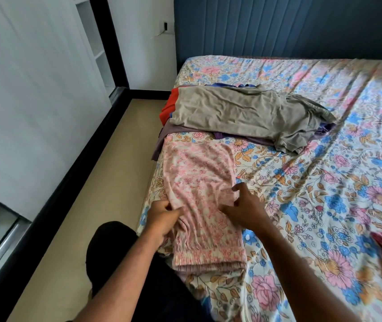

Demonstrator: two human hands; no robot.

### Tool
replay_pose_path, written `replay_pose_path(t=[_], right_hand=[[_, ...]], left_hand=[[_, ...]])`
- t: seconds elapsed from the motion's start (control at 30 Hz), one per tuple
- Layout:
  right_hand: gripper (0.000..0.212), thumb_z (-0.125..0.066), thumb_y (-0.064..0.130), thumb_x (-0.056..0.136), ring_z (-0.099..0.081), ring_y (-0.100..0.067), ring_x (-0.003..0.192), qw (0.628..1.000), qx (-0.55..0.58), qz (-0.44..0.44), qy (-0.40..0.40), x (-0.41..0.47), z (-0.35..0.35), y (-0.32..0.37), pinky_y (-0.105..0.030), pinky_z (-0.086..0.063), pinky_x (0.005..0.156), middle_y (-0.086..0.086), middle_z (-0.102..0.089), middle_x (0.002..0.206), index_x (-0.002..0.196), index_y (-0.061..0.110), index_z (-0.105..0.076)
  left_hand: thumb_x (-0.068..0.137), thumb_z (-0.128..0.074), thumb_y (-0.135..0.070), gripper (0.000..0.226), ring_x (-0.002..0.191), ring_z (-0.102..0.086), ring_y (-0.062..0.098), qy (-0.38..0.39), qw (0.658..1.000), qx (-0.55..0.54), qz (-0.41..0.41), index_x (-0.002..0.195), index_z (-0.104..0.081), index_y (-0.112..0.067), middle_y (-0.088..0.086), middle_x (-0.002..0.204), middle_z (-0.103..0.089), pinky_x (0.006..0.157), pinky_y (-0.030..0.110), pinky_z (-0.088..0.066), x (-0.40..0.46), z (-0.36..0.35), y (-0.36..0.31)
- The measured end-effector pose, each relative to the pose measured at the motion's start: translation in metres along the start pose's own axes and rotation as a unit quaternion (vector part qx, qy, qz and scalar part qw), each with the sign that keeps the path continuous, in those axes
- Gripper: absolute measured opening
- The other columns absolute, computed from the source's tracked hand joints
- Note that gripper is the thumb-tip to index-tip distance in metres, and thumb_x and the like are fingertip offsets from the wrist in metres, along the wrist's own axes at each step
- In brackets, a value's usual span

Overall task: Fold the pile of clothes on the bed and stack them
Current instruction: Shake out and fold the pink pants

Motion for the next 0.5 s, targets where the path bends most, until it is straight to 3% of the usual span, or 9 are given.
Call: replay_pose_path(t=[0.03, 0.1, 0.17, 0.23, 0.3, 0.4, 0.5], right_hand=[[0.053, -0.077, 0.034, 0.089, -0.070, -0.021, 0.076, 1.000, 0.002, 0.010, -0.011, -0.007, 0.002, 0.000, -0.044, -0.062, 0.075, 0.001, -0.070, 0.086, 0.125, 0.025, -0.041], [0.044, -0.072, 0.023, 0.094, -0.068, -0.019, 0.068, 0.998, 0.022, 0.012, -0.066, -0.021, 0.014, -0.003, -0.043, -0.061, 0.070, -0.001, -0.067, 0.079, 0.127, 0.020, -0.044], [0.045, -0.071, 0.026, 0.095, -0.068, -0.019, 0.073, 0.996, 0.034, 0.023, -0.080, -0.038, 0.017, -0.002, -0.044, -0.062, 0.074, -0.003, -0.069, 0.092, 0.130, 0.019, -0.044], [0.056, -0.073, 0.041, 0.091, -0.068, -0.020, 0.092, 0.997, -0.004, 0.045, -0.059, -0.054, 0.009, 0.004, -0.044, -0.059, 0.087, -0.006, -0.061, 0.124, 0.135, 0.023, -0.042], [0.067, -0.073, 0.059, 0.085, -0.056, -0.025, 0.120, 0.992, -0.082, 0.080, -0.052, -0.075, 0.001, 0.009, -0.048, -0.049, 0.103, -0.005, -0.042, 0.145, 0.137, 0.032, -0.043], [0.061, -0.073, 0.066, 0.079, -0.033, -0.016, 0.137, 0.969, -0.148, 0.198, -0.001, -0.106, -0.013, 0.020, -0.054, -0.027, 0.116, 0.008, -0.028, 0.153, 0.131, 0.042, -0.052], [0.049, -0.069, 0.066, 0.081, -0.024, -0.008, 0.136, 0.945, -0.212, 0.246, 0.042, -0.121, -0.024, 0.011, -0.052, -0.019, 0.118, 0.016, -0.028, 0.153, 0.124, 0.045, -0.058]], left_hand=[[0.092, -0.072, -0.016, 0.010, 0.079, -0.074, 0.032, -0.001, 1.000, -0.010, -0.007, 0.095, -0.073, -0.007, 0.014, 0.087, -0.077, 0.076, 0.055, -0.061, -0.005, -0.001, 0.002], [0.101, -0.058, -0.024, 0.016, 0.091, -0.071, 0.034, -0.014, 0.999, -0.051, 0.002, 0.100, -0.069, -0.012, 0.015, 0.099, -0.074, 0.085, 0.056, -0.057, -0.015, 0.003, 0.011], [0.102, -0.054, -0.039, 0.025, 0.099, -0.066, 0.030, -0.011, 0.997, -0.071, 0.014, 0.104, -0.063, -0.016, 0.010, 0.107, -0.069, 0.089, 0.048, -0.056, -0.027, 0.005, 0.018], [0.092, -0.067, -0.052, 0.038, 0.093, -0.065, 0.025, 0.013, 0.999, -0.037, 0.017, 0.102, -0.063, -0.016, 0.005, 0.101, -0.069, 0.078, 0.036, -0.053, -0.037, 0.002, 0.026], [0.080, -0.082, -0.047, 0.037, 0.089, -0.070, 0.020, 0.051, 0.998, 0.021, -0.010, 0.096, -0.068, -0.017, 0.001, 0.094, -0.074, 0.075, 0.031, -0.054, -0.050, -0.002, 0.025], [0.077, -0.087, -0.036, 0.028, 0.086, -0.070, 0.013, 0.090, 0.989, 0.105, -0.047, 0.092, -0.072, -0.017, -0.001, 0.091, -0.076, 0.073, 0.025, -0.050, -0.058, -0.009, 0.026], [0.089, -0.075, -0.036, 0.025, 0.095, -0.069, 0.012, 0.097, 0.984, 0.143, -0.052, 0.106, -0.071, -0.019, -0.005, 0.100, -0.075, 0.093, 0.035, -0.054, -0.061, -0.007, 0.031]])
Point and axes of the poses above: each hand's wrist, its own x-axis towards the middle knuckle, its own z-axis out of the back of the hand, y = z × x, the point moved 9 cm from there along x, towards the middle knuckle
